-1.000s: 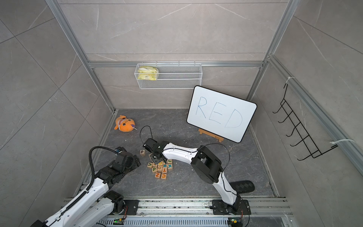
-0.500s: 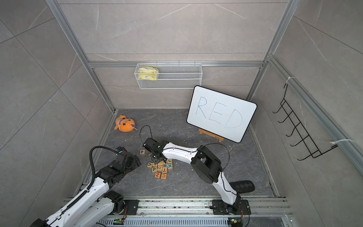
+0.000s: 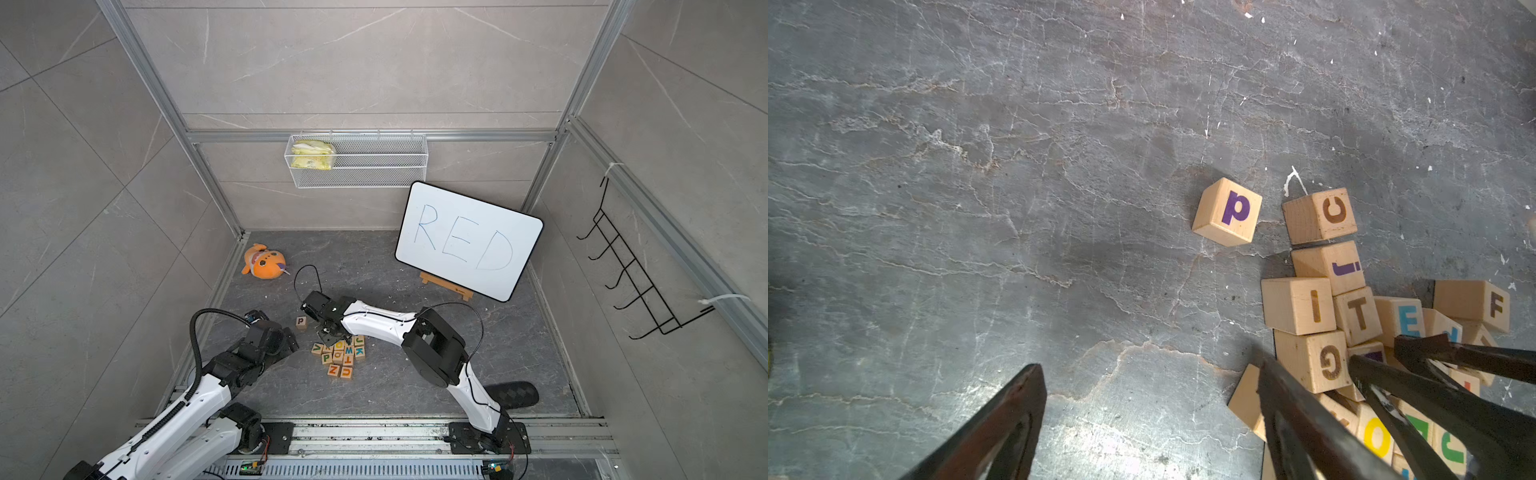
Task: Assemble the uppercase word "red" with letter blocks
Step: Pick up the letter block from the center of the board.
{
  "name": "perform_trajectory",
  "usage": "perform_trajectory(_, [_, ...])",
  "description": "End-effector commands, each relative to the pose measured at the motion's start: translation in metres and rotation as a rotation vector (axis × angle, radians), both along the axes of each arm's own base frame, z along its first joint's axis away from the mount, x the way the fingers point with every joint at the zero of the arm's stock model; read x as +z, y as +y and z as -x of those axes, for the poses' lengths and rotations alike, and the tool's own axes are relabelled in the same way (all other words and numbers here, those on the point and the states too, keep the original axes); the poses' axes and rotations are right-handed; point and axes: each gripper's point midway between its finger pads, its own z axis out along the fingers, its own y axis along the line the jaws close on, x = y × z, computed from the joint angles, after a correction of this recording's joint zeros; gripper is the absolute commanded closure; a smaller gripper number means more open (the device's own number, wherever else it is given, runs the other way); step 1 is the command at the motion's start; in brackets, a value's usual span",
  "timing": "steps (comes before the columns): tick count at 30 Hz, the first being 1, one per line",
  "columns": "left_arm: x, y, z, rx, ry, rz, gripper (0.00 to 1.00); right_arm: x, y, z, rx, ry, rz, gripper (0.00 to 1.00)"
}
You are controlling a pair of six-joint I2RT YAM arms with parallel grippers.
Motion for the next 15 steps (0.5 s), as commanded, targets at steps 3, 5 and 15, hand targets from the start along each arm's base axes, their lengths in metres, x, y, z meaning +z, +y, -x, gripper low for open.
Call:
perform_trajectory(3, [0.005,-0.002,-0.005,-0.017,-0.021,-0.002,0.16,-0.010,-0.013,0.003,-0.026,0.017,0.055,0.60])
perform_trajectory(5, [0.006,-0.006,-0.006,-0.034,-0.018,0.006,0.16,-0.009,-0.014,0.004,-0.030,0.018,0.052,0.60])
perform_trajectory(15, [0.028,-0.046,0.001,-0.257,-0.050,0.145,0.19,-0.010,-0.018,0.009,-0.043,0.041,0.045,0.61])
